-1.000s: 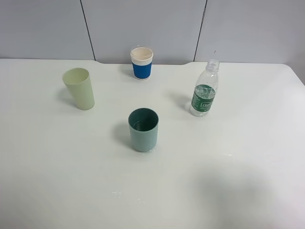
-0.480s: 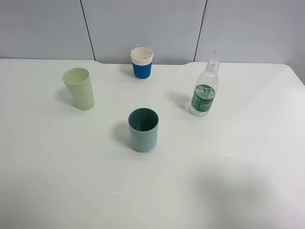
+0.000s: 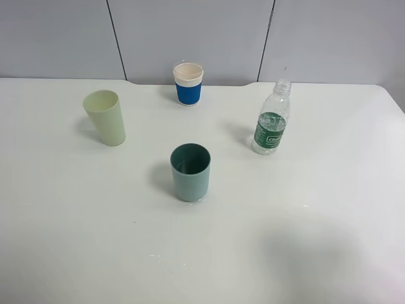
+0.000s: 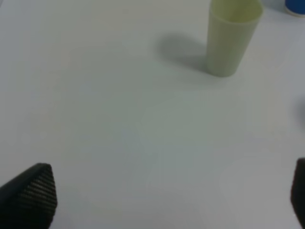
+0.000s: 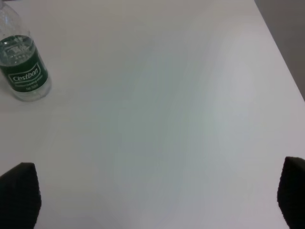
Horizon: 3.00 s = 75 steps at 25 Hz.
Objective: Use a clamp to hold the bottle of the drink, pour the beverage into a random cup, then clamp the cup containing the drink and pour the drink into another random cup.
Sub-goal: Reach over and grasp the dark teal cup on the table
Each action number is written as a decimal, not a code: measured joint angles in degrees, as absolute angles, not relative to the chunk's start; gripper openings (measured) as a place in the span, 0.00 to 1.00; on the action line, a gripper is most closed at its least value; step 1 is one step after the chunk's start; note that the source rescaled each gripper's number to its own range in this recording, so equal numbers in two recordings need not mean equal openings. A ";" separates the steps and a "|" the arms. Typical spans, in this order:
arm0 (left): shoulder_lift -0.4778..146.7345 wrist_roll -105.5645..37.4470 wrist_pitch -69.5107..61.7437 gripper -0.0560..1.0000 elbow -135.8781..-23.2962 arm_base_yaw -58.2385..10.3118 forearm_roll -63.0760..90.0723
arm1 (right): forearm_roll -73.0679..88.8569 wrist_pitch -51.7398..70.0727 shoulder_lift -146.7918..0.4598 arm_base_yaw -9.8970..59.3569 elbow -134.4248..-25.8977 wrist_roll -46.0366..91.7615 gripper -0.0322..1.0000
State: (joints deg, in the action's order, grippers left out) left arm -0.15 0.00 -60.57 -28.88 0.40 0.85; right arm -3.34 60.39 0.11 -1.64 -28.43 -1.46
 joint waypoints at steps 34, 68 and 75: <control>-0.15 0.00 -60.57 1.00 -28.88 0.40 0.85 | -3.34 60.39 0.11 -1.64 -28.43 -1.46 1.00; 7.77 0.69 -54.47 1.00 -30.15 0.40 -0.97 | -3.34 60.39 0.11 -1.64 -28.43 -1.46 1.00; 20.07 -2.50 -44.02 1.00 -30.22 0.40 -0.97 | -3.34 60.39 0.11 -1.64 -28.43 -1.46 1.00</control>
State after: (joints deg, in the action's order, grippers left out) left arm 20.07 -2.50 -44.02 -30.22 0.40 -0.97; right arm -3.34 60.39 0.11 -1.64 -28.43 -1.46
